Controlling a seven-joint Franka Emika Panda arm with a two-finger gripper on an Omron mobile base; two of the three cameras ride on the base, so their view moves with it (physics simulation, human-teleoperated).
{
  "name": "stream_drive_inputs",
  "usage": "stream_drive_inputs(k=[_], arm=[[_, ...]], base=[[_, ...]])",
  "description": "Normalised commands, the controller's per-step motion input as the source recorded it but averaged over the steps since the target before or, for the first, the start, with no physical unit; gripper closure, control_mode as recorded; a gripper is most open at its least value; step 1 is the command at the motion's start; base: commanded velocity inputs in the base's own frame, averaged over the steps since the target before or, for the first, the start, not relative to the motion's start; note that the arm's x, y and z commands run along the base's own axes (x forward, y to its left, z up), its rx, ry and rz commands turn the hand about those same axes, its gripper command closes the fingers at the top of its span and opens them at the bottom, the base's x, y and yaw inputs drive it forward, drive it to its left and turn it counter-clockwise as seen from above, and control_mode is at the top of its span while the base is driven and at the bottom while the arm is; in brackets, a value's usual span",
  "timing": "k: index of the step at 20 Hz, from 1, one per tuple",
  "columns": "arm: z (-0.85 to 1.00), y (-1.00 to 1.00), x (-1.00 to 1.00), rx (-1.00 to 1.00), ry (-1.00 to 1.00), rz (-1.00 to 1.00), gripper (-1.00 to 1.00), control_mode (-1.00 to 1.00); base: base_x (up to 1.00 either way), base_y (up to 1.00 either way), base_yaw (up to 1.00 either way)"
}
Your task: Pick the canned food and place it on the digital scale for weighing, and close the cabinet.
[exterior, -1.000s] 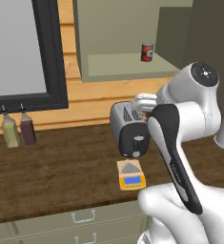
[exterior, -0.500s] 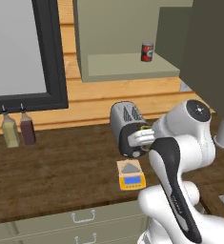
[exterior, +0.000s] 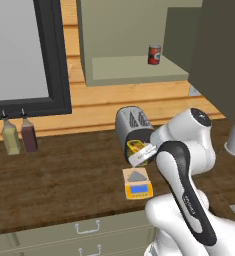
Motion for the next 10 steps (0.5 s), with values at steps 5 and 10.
stream_drive_inputs(k=[5,10], arm=[[-0.37,0.06,0.42,0.01,-0.15,0.36,1.00,-1.00],[-0.46,0.00,0.36,0.00,-0.10,0.29,1.00,-1.00]], base=[[0.00,0.00,0.00],[0.00,0.00,0.00]])
